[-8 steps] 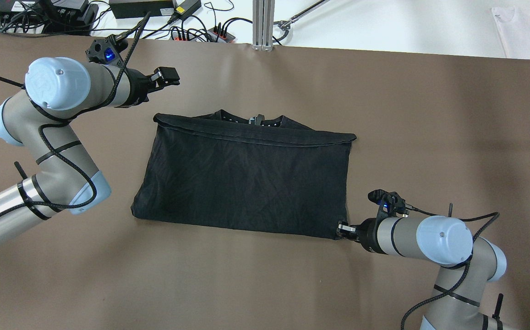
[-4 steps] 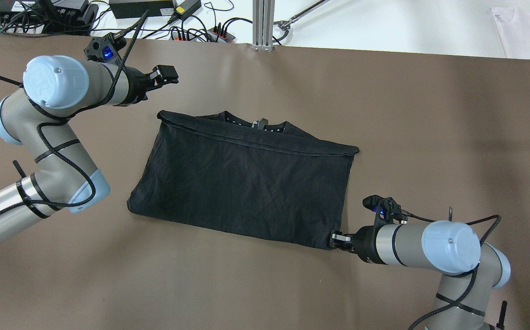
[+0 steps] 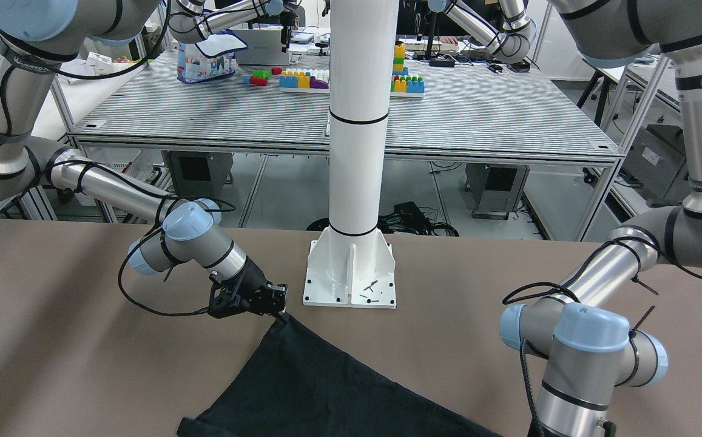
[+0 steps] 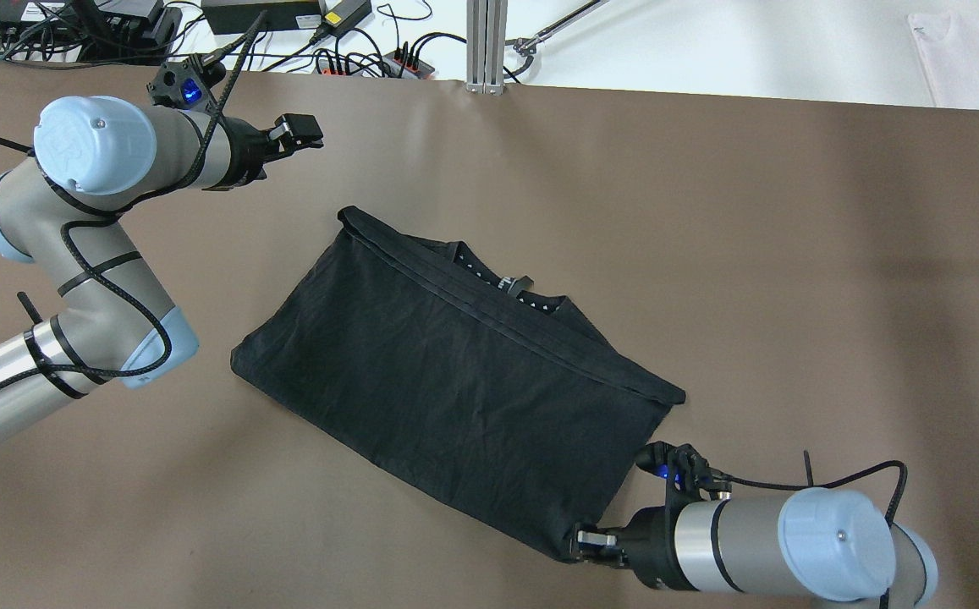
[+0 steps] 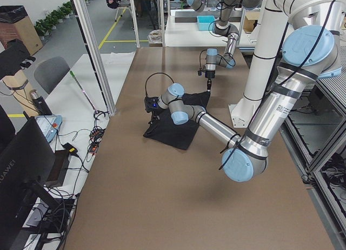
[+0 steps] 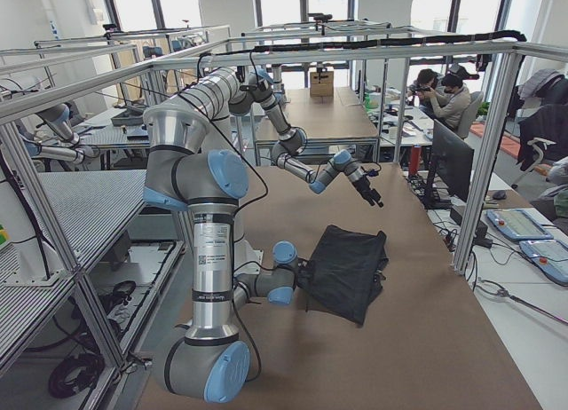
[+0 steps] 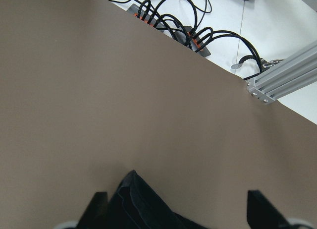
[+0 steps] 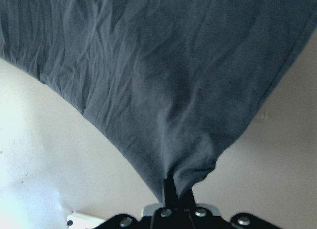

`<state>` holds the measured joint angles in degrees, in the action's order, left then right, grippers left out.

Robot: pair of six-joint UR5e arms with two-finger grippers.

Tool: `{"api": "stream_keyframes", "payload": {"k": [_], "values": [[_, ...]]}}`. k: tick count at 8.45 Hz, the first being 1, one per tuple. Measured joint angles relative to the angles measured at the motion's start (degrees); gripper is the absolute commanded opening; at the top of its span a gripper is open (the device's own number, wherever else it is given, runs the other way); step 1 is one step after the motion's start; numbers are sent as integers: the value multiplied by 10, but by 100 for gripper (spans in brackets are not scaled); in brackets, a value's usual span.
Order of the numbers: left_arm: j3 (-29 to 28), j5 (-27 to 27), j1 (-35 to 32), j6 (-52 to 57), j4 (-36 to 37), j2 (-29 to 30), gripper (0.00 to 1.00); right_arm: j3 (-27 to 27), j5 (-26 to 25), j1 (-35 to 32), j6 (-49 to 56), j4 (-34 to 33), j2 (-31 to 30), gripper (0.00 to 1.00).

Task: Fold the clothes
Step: 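Drag the shirt's corner with the right gripper, rotating the shirt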

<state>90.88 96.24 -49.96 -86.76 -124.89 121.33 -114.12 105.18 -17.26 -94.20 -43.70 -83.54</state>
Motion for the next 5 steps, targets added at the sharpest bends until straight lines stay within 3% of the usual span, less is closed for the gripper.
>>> {"api": "stream_keyframes", "payload": {"k": [1, 2, 3, 5], "values": [[0, 0, 0, 0, 0, -1, 99, -14, -3, 25, -9, 0, 0, 0], [1, 0, 0, 0, 0, -1, 99, -24, -6, 44, -14, 1, 2, 15], [1, 0, 0, 0, 0, -2, 100, -30, -8, 57, -16, 1, 5, 92], [3, 0, 0, 0, 0, -5, 100, -38, -14, 67, -17, 2, 8, 95]]}}
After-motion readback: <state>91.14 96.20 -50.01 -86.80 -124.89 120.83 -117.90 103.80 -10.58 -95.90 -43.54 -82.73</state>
